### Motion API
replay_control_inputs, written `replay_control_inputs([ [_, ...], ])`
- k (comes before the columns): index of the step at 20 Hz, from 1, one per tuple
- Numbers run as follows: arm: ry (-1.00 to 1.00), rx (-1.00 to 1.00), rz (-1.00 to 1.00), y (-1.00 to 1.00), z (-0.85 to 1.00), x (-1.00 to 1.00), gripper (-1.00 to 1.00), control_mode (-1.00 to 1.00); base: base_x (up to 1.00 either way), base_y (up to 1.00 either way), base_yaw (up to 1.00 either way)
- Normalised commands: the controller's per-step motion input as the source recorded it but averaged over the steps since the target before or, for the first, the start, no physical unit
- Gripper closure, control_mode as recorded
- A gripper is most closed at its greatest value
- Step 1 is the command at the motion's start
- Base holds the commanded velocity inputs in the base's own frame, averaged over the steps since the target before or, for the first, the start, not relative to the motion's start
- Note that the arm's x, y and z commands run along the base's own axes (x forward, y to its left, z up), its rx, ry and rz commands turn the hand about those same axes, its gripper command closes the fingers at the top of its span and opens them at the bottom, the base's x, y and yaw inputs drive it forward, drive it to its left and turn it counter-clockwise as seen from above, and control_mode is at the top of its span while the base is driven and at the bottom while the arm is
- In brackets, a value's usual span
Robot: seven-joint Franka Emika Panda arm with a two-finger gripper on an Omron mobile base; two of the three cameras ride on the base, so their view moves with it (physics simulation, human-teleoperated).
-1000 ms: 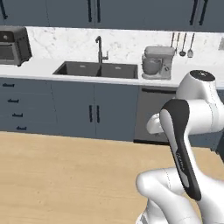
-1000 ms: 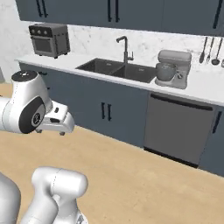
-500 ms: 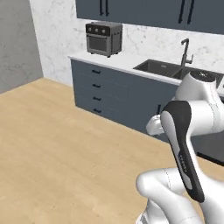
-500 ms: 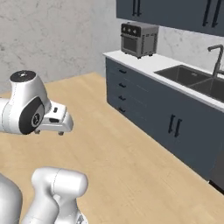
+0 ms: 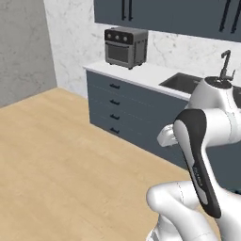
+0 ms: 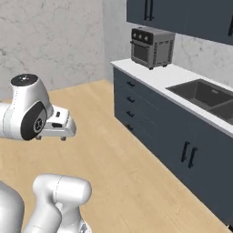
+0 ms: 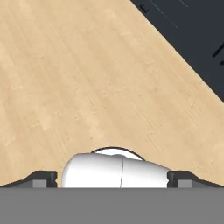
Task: Navigate to the toaster oven.
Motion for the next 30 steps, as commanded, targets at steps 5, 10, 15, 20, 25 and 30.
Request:
replay_control_inputs([
  [5, 0.00, 0.00, 0.00, 0.00, 0.00, 0.00, -1.00, 1.00, 1.00, 0.03, 0.06],
  [10, 0.00, 0.00, 0.00, 0.00, 0.00, 0.00, -1.00, 1.00, 1.00, 0.26, 0.00],
  [15, 0.00, 0.00, 0.00, 0.00, 0.00, 0.00, -1.00, 1.00, 1.00, 0.77, -0.22],
  [20, 0.00, 0.00, 0.00, 0.00, 0.00, 0.00, -1.00, 1.00, 1.00, 1.00, -0.52],
  [25, 0.00, 0.00, 0.00, 0.00, 0.00, 0.00, -1.00, 1.00, 1.00, 0.94, -0.58],
  [30, 0.00, 0.00, 0.00, 0.00, 0.00, 0.00, -1.00, 1.00, 0.98, 0.93, -0.59],
])
